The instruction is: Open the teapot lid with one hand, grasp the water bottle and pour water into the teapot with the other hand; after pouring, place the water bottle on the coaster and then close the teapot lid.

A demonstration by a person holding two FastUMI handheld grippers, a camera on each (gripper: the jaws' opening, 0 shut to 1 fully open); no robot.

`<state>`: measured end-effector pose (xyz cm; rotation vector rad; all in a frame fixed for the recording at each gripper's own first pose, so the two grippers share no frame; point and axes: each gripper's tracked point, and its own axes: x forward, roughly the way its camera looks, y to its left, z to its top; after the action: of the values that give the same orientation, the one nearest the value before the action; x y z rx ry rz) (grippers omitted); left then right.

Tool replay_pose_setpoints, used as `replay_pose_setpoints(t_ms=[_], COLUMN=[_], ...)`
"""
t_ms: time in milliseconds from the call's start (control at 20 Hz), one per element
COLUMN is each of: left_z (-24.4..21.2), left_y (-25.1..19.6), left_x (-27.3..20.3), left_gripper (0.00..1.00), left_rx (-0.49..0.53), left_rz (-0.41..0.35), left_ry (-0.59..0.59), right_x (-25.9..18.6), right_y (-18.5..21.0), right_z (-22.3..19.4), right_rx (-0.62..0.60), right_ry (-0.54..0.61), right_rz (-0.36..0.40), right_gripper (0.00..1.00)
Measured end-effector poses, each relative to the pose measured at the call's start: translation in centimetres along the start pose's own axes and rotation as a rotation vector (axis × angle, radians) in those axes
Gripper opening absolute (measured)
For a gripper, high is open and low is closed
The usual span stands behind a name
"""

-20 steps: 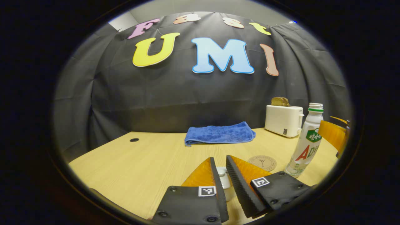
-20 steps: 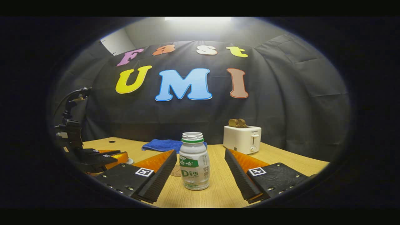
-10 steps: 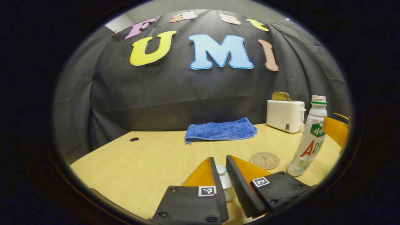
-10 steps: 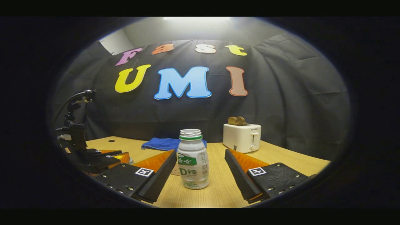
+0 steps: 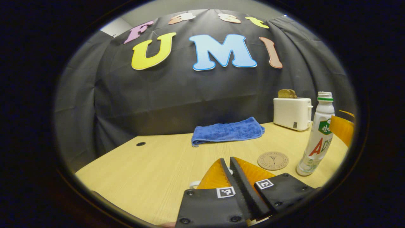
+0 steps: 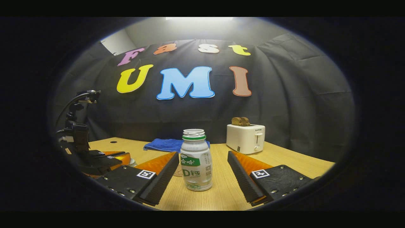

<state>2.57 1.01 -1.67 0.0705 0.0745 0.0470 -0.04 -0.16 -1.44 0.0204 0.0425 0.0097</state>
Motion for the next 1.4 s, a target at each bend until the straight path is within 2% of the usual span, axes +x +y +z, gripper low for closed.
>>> replay_pose_setpoints(t_ms=[200, 250, 300, 550, 600, 1100, 1150, 1400], left_z=[0.0, -0.1, 0.1, 1.2, 1.4, 3.6, 3.6, 3.5], left_y=[0.0, 0.0, 0.0, 0.2, 0.2, 1.0, 1.2, 2.8], left_x=[0.0, 0.0, 0.0, -0.5, -0.5, -1.9, -2.0, -2.6], left_gripper=[0.09, 0.26, 0.08, 0.08, 1.0, 1.0, 0.08, 0.08], left_rx=[-0.002, -0.002, -0.004, -0.025, -0.032, -0.064, -0.066, -0.068], left_rz=[-0.005, -0.004, -0.006, -0.009, -0.014, -0.019, -0.016, 0.003], left_ry=[0.0, -0.001, -0.002, -0.039, -0.045, -0.106, -0.108, -0.117], right_x=[0.1, 0.1, 0.1, 0.3, 0.3, 1.0, 1.2, 2.0], right_y=[0.0, 0.0, 0.0, 0.1, 0.1, 0.4, 0.7, 1.1], right_z=[-0.2, -0.4, -0.5, -1.1, -1.1, -3.3, -3.8, -5.1], right_rx=[0.001, 0.001, 0.0, 0.007, 0.006, -0.008, -0.012, -0.041], right_ry=[0.007, 0.012, 0.016, 0.031, 0.034, 0.1, 0.113, 0.156], right_rz=[-0.001, 0.0, 0.002, 0.006, 0.007, 0.012, 0.017, 0.029], right_gripper=[0.95, 0.95, 0.95, 0.95, 0.95, 0.95, 0.95, 0.95])
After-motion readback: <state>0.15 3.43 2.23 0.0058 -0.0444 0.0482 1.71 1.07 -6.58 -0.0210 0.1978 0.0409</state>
